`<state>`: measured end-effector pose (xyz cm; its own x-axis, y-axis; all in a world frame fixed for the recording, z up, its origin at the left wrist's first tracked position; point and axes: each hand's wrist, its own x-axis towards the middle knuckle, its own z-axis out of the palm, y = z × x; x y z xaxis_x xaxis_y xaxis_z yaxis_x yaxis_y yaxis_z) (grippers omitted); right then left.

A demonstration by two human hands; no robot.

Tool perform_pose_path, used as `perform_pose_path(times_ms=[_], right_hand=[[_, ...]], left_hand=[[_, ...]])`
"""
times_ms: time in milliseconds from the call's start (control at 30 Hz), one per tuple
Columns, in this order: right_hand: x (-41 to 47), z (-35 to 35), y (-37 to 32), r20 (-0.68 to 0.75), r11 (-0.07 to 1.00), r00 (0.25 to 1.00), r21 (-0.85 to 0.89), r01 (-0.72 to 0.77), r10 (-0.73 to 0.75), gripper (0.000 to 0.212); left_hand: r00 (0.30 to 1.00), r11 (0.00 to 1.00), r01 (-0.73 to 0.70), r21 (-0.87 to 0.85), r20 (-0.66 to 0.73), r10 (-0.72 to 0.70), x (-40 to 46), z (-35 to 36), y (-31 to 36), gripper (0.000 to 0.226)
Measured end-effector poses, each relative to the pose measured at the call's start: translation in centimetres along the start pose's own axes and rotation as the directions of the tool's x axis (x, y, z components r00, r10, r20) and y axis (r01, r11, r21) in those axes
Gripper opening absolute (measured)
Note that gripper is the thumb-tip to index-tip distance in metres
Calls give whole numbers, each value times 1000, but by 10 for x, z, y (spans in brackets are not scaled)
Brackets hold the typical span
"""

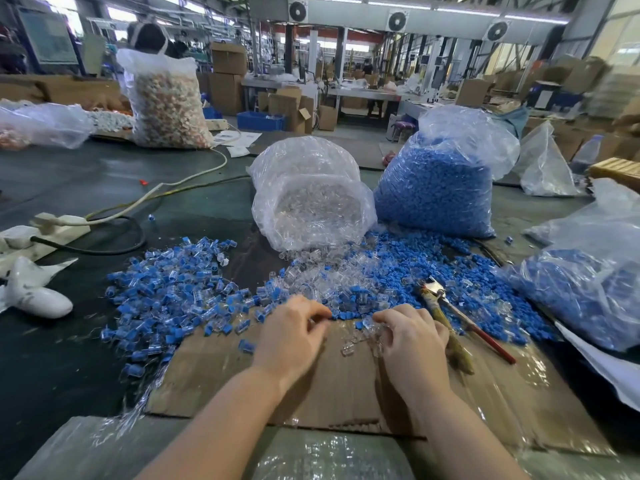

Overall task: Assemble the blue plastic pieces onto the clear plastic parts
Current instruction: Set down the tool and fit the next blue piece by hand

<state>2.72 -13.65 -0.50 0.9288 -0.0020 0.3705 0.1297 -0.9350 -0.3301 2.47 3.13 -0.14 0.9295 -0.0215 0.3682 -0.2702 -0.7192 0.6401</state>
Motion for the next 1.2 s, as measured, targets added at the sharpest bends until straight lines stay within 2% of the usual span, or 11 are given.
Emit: perform_pose_path(times_ms=[67, 200, 433, 567, 733, 867, 967, 1133, 1200], right_hand=[[1, 2, -1, -3, 1000, 1000, -19, 21, -21, 24], [6, 5, -3, 32, 990, 994, -86, 111, -109, 25], [19, 10, -12, 156, 950, 974, -244, 197, -162, 23], [24, 12, -15, 226, 947, 964, -251, 200, -143, 22], [27, 13, -12, 224, 943, 961, -254, 216, -160, 16], [27, 16, -10, 136, 960, 978, -206, 187, -161, 20], [29, 19, -12, 145, 962, 975, -194, 194, -167, 25], [32, 21, -17, 170, 955, 970, -208, 210, -177, 16], [32, 20, -17, 166, 954, 968, -203, 219, -187, 15]], left_hand=[[997, 999, -1, -42, 81, 4, -4, 15, 7, 19], [992, 999, 46, -24, 121, -43, -6, 31, 11, 30], [997, 995, 69, -77, 31, -66, -13, 30, 5, 13], [995, 983, 102, -153, -2, -104, -15, 29, 5, 12], [987, 956, 150, -253, -18, -159, -16, 27, 7, 8], [983, 950, 174, -259, -8, -182, -15, 26, 7, 9], [983, 956, 175, -237, -14, -184, -16, 26, 6, 17], [976, 940, 194, -282, -37, -213, -17, 26, 5, 35], [979, 946, 183, -268, -40, -201, -17, 26, 5, 33]])
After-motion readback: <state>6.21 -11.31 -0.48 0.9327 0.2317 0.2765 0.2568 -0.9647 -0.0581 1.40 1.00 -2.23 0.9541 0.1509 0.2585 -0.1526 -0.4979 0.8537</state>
